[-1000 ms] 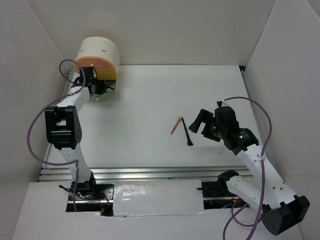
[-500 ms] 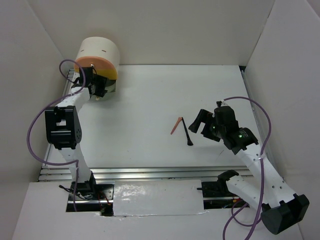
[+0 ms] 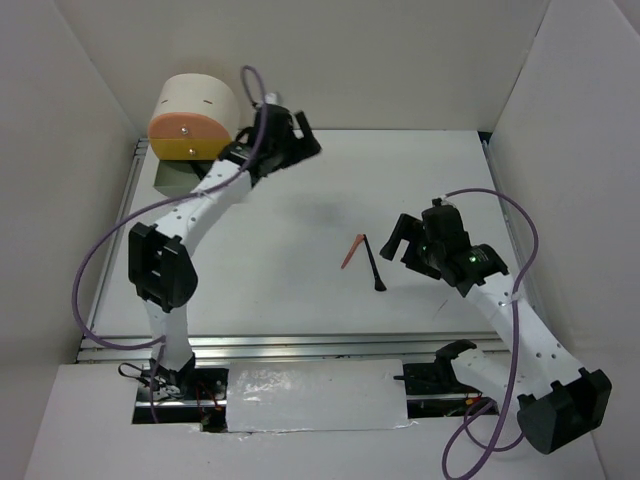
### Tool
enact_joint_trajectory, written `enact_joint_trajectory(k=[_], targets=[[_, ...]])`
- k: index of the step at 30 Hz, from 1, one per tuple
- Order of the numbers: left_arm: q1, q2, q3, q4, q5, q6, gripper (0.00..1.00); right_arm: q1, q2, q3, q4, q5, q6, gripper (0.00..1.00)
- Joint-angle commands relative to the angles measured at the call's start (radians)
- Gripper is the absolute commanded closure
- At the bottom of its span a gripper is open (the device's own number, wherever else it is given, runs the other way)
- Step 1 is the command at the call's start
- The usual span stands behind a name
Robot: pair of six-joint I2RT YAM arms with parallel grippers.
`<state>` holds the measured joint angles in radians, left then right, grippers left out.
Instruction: Organize the makeup
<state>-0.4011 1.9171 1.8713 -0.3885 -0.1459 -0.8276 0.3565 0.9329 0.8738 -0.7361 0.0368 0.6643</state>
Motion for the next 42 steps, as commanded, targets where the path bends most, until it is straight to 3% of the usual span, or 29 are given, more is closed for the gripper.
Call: enact_joint_trajectory(k=[1, 6, 9, 20, 29, 31, 32, 37, 41, 42], targets=[[-0.140, 0.019, -0.031, -0.157, -0.061, 0.212, 0.03, -0.010, 0.040, 0.050, -0.037, 0.058, -0.002, 0.01], [-0.336, 0.097, -0.005, -0.210, -0.118, 0.289, 0.04, -0.017, 0.018, 0.044, -0.014, 0.069, 0.024, 0.01], [-0.398, 0.172, 0.051, -0.245, -0.142, 0.303, 0.04, -0.017, 0.049, 0.060, -0.023, 0.029, 0.006, 0.01], [-0.413, 0.379, 0.127, -0.254, -0.100, 0.332, 0.25, -0.019, 0.009, 0.001, 0.024, -0.075, -0.017, 0.01], [-0.418, 0.500, 0.204, -0.276, -0.084, 0.361, 0.36, -0.019, 0.014, -0.001, 0.043, -0.100, -0.020, 0.00], [-0.418, 0.513, 0.207, -0.288, -0.090, 0.358, 0.43, -0.022, 0.015, 0.004, 0.040, -0.097, -0.026, 0.00], [-0.418, 0.517, 0.206, -0.300, -0.101, 0.352, 0.53, -0.019, 0.017, 0.005, 0.038, -0.097, -0.029, 0.00], [-0.409, 0.488, 0.143, -0.323, -0.142, 0.311, 0.83, -0.021, 0.018, 0.011, 0.037, -0.091, -0.035, 0.00], [-0.351, 0.412, 0.048, -0.314, -0.124, 0.271, 1.00, -0.021, 0.024, 0.017, 0.040, -0.094, -0.034, 0.00], [-0.313, 0.386, 0.026, -0.296, -0.109, 0.251, 1.00, -0.021, 0.026, 0.019, 0.041, -0.095, -0.034, 0.00]])
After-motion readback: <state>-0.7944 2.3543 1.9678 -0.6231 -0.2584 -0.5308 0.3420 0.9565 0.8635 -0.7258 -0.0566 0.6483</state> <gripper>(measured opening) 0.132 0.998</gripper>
